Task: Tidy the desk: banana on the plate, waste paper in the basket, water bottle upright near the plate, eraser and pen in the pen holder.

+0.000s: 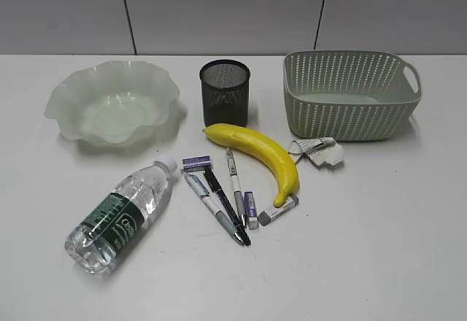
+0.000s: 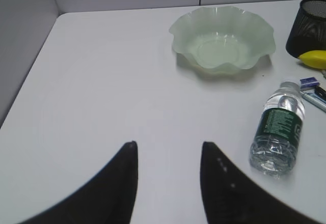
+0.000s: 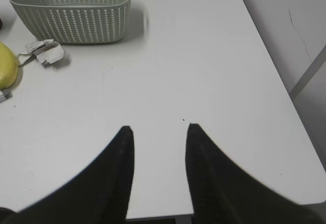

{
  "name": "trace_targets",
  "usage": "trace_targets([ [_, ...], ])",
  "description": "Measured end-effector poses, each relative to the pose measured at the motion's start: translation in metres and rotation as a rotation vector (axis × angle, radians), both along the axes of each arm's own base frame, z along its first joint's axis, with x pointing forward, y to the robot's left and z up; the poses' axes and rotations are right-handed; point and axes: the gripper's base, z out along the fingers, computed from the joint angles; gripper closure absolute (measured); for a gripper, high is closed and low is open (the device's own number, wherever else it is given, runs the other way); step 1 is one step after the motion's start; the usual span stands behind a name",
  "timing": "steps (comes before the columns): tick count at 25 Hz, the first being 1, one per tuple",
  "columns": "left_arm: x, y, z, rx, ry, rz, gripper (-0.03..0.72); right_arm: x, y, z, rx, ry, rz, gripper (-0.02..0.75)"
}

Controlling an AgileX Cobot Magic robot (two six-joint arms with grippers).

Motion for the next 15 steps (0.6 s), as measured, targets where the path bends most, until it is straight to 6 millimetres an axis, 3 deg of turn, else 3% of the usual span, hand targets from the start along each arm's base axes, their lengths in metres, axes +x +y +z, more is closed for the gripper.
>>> trace_targets([
  [15,0.0,0.0,0.0,0.0,0.0,0.0,0.383,0.0,0.0,0.0,-0.001,0.0,0.0,0.451],
])
